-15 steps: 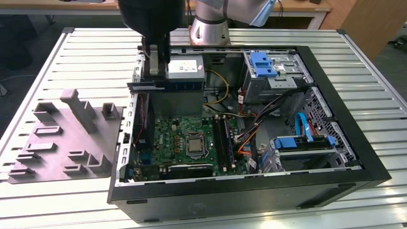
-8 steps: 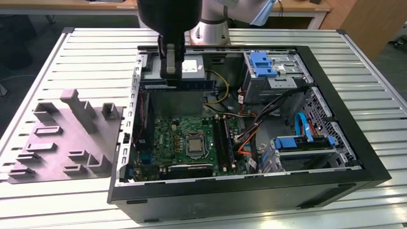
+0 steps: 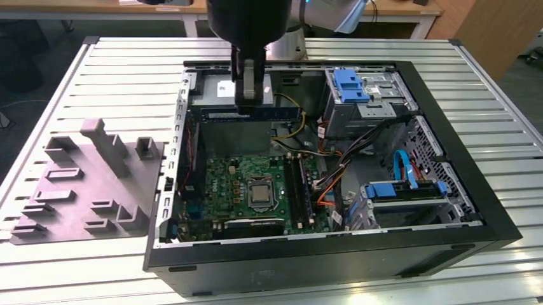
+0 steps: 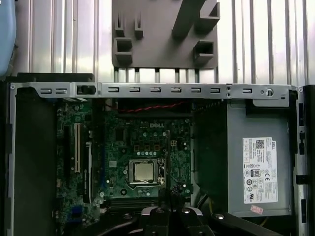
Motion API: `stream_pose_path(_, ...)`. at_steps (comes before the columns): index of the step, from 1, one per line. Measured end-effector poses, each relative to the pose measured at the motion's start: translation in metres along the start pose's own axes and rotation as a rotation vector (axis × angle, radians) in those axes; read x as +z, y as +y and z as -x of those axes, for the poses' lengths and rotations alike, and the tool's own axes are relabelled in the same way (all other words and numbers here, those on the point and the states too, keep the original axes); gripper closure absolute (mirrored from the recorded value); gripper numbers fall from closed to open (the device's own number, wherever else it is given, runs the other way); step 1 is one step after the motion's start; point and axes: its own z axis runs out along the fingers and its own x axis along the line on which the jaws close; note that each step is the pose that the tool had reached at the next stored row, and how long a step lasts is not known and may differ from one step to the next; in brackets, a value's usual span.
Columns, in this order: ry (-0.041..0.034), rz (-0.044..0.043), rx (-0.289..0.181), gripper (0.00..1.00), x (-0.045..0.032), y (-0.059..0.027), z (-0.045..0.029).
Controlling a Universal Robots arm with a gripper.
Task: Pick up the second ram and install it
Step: 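Pick up the second ram and move it above second insertion slot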
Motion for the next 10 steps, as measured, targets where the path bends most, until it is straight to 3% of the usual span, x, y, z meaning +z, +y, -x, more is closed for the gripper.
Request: stream_pose_path(10,0.0000,0.0000,0.000,0.89,0.0088,-0.0125,0.0001)
